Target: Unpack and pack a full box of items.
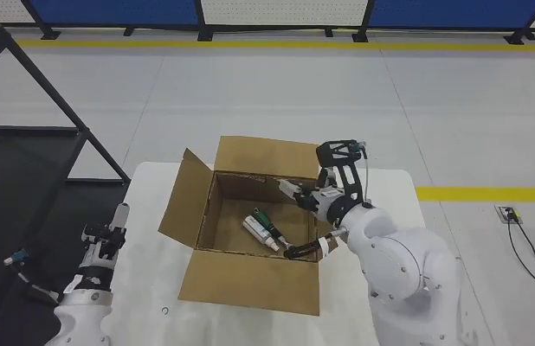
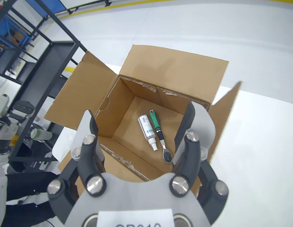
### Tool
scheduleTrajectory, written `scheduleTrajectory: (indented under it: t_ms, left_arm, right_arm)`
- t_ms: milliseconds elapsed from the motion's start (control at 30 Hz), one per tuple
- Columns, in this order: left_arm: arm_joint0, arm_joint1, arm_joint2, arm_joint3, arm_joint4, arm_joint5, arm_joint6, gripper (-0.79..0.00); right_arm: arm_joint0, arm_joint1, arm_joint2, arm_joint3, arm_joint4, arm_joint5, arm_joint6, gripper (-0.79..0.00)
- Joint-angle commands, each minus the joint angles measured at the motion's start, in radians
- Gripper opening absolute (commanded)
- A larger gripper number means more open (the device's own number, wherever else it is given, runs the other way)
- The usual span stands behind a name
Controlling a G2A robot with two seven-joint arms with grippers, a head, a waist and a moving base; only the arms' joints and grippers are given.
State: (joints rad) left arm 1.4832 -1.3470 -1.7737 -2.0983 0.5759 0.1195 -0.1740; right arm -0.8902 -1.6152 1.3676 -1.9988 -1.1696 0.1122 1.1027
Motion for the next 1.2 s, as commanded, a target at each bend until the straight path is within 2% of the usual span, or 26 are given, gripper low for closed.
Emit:
scheduleTrajectory:
  t_ms: [0,33,67,100,133,200,267,433,567,833,1167]
  left_arm:
    - [-0.021,0.001,0.019,0.014,0.022,-0.001,-0.002,0.0]
    - [-0.03,0.001,0.025,0.019,0.037,0.007,0.011,-0.08]
    - [-0.038,0.0,0.032,0.026,0.044,0.023,0.027,-0.446]
    - [-0.045,-0.002,0.038,0.031,0.041,0.051,0.038,-0.582]
    - [-0.054,-0.003,0.042,0.036,0.038,0.084,0.05,-0.785]
    - [-0.069,-0.004,0.049,0.047,0.052,0.135,0.053,-0.785]
    - [-0.077,-0.004,0.064,0.059,0.086,0.155,0.065,-0.785]
    - [-0.075,0.0,0.098,0.082,0.177,0.146,0.038,-0.785]
    - [-0.057,0.004,0.121,0.071,0.206,0.086,0.011,-0.785]
    - [-0.03,0.007,0.167,0.055,0.272,0.038,-0.016,-0.785]
    - [-0.016,0.008,0.249,0.002,0.325,-0.005,-0.052,-0.785]
  right_arm:
    - [-0.019,0.004,0.038,-0.016,0.016,0.006,0.002,-0.554]
    - [-0.027,0.007,0.052,-0.022,0.023,0.008,0.002,-0.566]
    - [-0.035,0.009,0.066,-0.025,0.026,0.013,0.001,-0.585]
    - [-0.041,0.01,0.079,-0.026,0.038,0.016,0.001,-0.603]
    - [-0.045,0.012,0.092,-0.025,0.045,0.018,0.0,-0.65]
    - [-0.051,0.016,0.115,-0.02,0.06,0.026,-0.004,-0.693]
    - [-0.05,0.019,0.133,-0.011,0.079,0.032,-0.007,-0.785]
    - [-0.037,0.028,0.167,0.01,0.116,0.043,-0.012,-0.785]
    - [-0.036,0.035,0.173,0.021,0.11,0.056,-0.005,-0.785]
    - [0.02,0.051,0.143,0.129,0.027,0.074,0.127,-0.785]
    - [0.052,0.058,0.077,0.219,0.107,0.007,0.125,-0.785]
